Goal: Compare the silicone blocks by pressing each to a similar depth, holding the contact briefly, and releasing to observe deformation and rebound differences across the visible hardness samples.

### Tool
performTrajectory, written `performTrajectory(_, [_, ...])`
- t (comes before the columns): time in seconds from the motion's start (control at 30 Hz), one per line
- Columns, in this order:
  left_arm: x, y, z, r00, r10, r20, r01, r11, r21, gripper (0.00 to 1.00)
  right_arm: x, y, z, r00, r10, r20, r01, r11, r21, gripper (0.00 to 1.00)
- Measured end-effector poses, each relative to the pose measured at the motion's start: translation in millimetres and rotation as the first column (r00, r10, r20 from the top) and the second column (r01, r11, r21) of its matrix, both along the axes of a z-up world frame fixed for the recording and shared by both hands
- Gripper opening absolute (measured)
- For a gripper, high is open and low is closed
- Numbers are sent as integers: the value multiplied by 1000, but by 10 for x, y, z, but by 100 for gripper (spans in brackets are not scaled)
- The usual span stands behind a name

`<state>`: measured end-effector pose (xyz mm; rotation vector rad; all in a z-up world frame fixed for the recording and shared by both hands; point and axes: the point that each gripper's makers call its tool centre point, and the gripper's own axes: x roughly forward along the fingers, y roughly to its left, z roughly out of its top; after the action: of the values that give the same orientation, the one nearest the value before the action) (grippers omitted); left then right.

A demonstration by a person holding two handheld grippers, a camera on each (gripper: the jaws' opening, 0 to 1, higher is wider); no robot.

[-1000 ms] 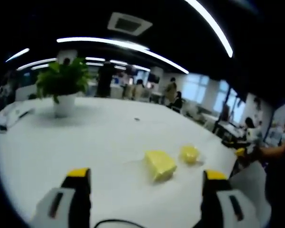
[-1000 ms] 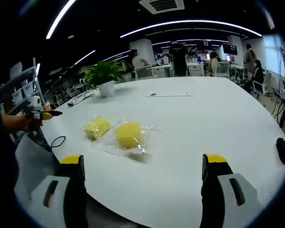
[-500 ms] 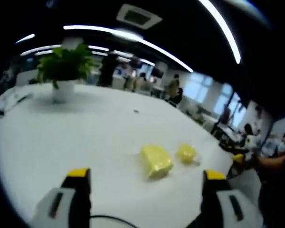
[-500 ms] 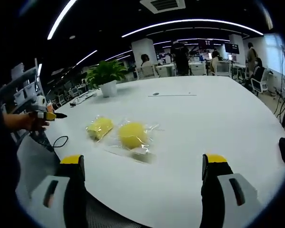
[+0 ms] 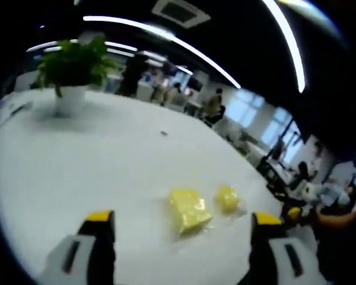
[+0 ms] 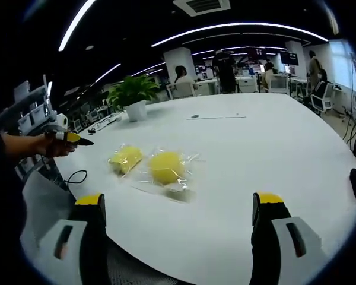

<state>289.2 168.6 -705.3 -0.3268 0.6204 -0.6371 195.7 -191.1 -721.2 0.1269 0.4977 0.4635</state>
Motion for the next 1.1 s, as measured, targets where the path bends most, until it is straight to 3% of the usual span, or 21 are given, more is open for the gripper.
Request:
performTrajectory(0.2, [219, -60, -77, 999, -30, -33, 30, 1000, 2, 93, -4, -43, -3, 1000, -4, -3, 4, 1000, 4, 96])
performTrajectory(0.23, [274, -73, -89, 999, -31, -28, 31, 1000, -5, 89, -6, -50, 0, 1000, -7, -3, 7, 1000, 5, 96])
performTrajectory(0.27, [295, -106, -127, 997, -51, -60, 49, 998, -28, 85, -7, -52, 1, 1000, -8, -3, 8, 1000, 8, 96])
performTrajectory(0.3, [317, -107, -176, 994, -36, -100, 33, 999, -39, 83, -8, -51, 5, 1000, -9, -2, 9, 1000, 11, 96])
performTrajectory(0.4, [446, -139, -239, 994, -40, -103, 34, 998, -61, 80, -6, -32, 22, 1000, -9, 1, 9, 1000, 13, 96])
performTrajectory(0.6, [600, -196, -404, 986, -19, -168, 2, 995, -97, 77, -3, -13, 48, 1000, -14, 4, 14, 1000, 26, 96])
performTrajectory(0.73, [709, -230, -512, 980, -9, -201, -20, 990, -142, 68, 8, -16, 86, 1000, -19, 13, 19, 999, 32, 96])
performTrajectory(0.8, [748, -263, -547, 968, 5, -251, -55, 980, -191, 64, 18, -37, 64, 1000, -24, 9, 24, 999, 34, 96])
performTrajectory(0.93, [791, -326, -583, 970, -11, -244, -34, 983, -179, 57, 22, -63, 74, 999, -35, 11, 34, 999, 35, 96])
performTrajectory(1.07, [772, -425, -566, 969, -46, -244, -11, 974, -226, 50, 29, -11, 67, 1000, -24, 12, 24, 999, 29, 96])
performTrajectory(1.1, [778, -429, -571, 969, -51, -240, -6, 973, -230, 43, 31, 7, 58, 1000, -21, 11, 20, 999, 30, 96])
